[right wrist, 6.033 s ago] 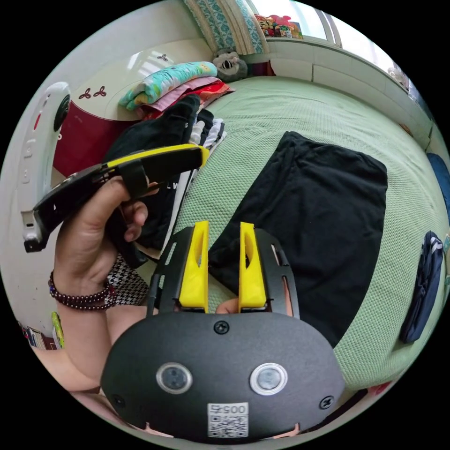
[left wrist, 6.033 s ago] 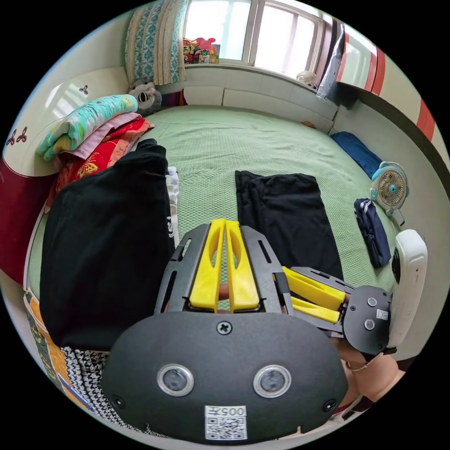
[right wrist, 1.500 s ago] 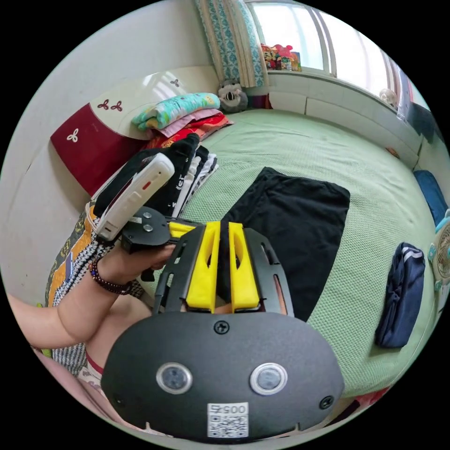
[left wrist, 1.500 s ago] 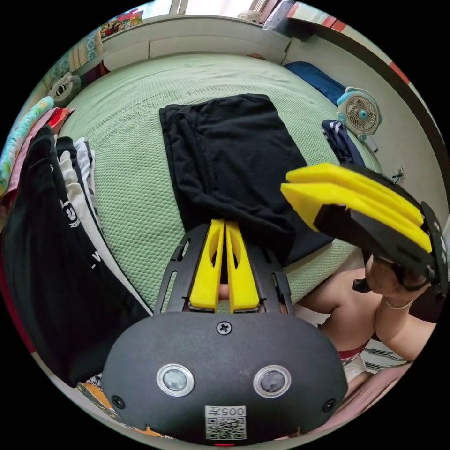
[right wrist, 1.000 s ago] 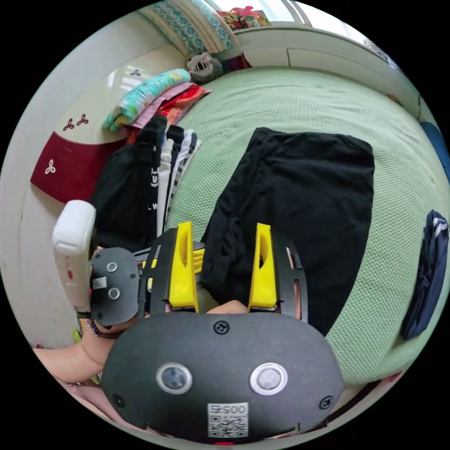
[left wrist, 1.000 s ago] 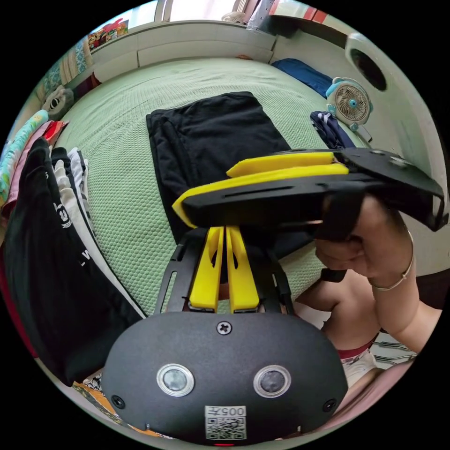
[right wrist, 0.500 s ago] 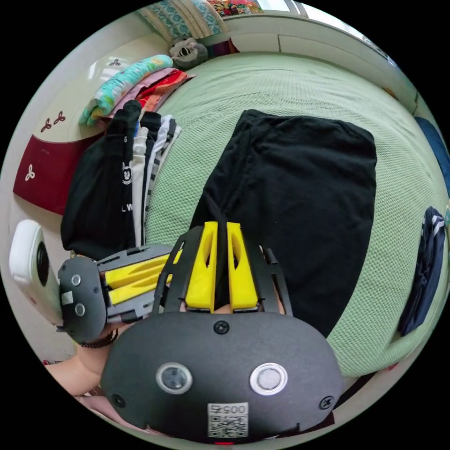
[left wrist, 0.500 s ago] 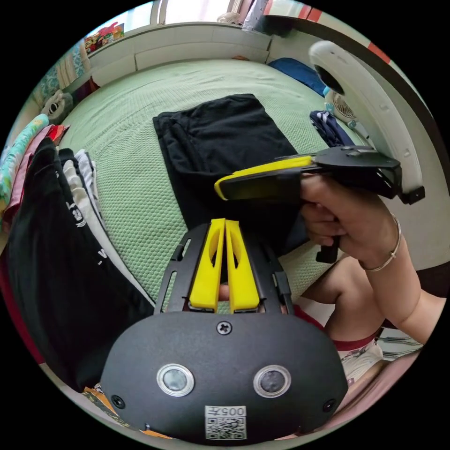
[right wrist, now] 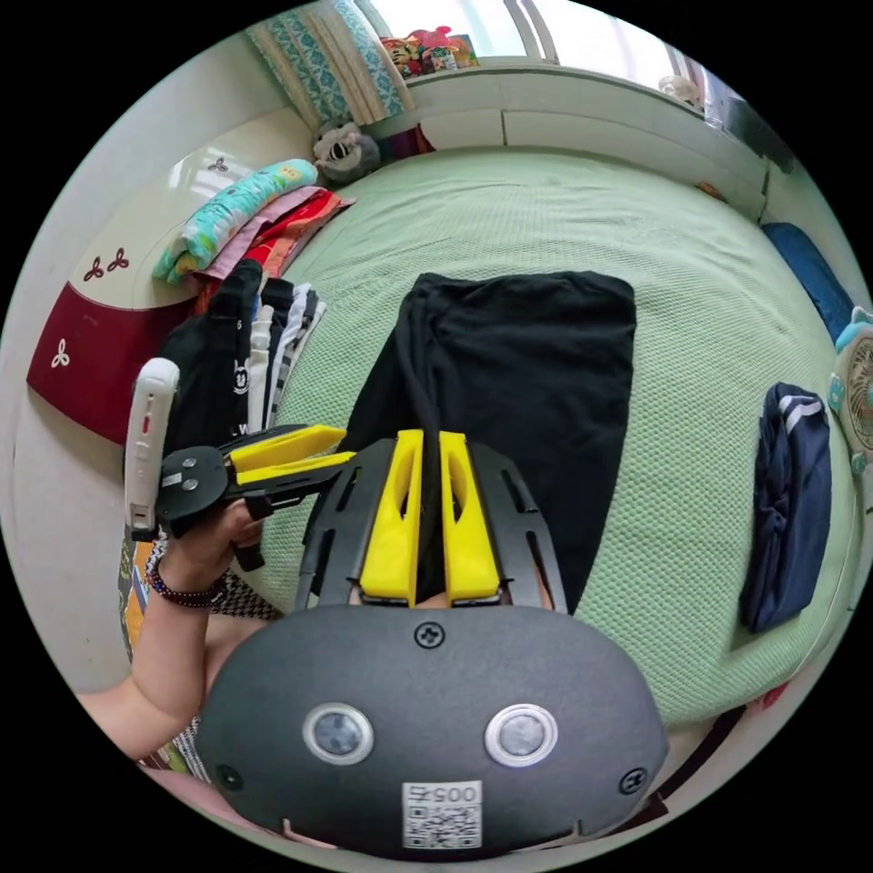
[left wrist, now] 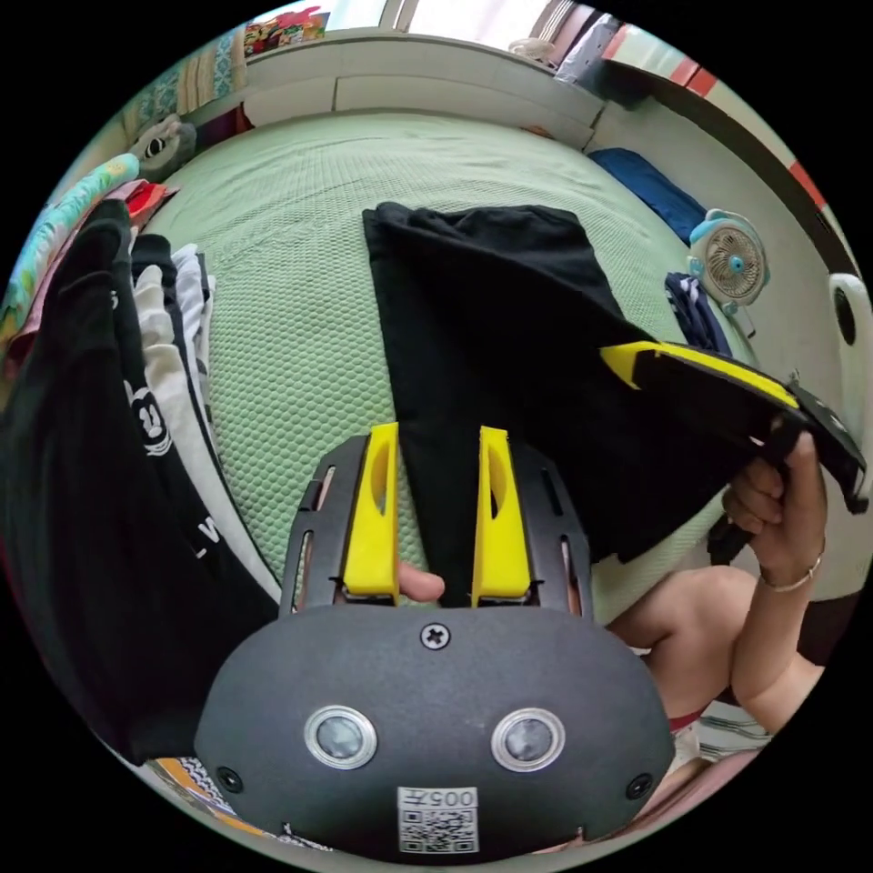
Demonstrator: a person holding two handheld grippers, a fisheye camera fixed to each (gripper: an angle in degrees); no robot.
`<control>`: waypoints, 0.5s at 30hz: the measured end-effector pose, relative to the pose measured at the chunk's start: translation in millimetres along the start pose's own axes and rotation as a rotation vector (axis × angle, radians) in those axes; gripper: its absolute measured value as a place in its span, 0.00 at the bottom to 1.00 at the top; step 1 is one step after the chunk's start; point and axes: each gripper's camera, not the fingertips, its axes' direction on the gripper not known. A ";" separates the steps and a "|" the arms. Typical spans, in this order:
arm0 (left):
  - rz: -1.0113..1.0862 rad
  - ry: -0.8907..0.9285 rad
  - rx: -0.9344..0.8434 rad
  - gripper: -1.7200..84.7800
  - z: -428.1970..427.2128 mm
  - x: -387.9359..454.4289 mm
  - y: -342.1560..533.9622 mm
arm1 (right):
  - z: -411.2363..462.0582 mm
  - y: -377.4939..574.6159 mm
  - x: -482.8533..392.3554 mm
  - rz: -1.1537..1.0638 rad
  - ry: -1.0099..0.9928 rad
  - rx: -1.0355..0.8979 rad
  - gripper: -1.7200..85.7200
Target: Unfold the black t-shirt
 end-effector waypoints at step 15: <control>-0.083 -0.058 -0.022 0.16 8.3 0.6 -11.7 | -110.9 72.7 115.5 0.400 0.226 0.327 0.01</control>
